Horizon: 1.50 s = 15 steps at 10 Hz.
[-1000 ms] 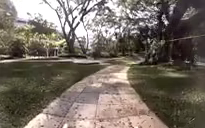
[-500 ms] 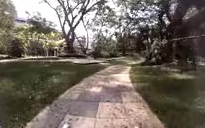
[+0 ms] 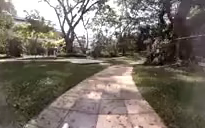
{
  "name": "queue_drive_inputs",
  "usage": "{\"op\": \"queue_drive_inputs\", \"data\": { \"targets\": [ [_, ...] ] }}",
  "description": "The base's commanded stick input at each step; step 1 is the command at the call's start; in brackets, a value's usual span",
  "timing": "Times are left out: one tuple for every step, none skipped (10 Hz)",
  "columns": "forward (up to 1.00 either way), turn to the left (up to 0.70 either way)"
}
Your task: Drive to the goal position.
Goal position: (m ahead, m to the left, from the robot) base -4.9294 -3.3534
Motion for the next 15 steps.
{"op": "queue_drive_inputs", "data": {
  "targets": [
    [0.70, 0.00],
    [0.70, 0.00],
    [0.70, -0.13],
    [0.70, -0.27],
    [0.70, -0.27],
    [0.70, -0.27],
    [0.70, -0.14],
    [0.70, 0.00],
    [0.70, 0.00],
    [0.70, 0.00],
    [0.70, 0.00],
    [0.70, 0.00],
    [0.70, 0.00],
    [0.70, -0.12],
    [0.70, -0.25]
  ]
}}
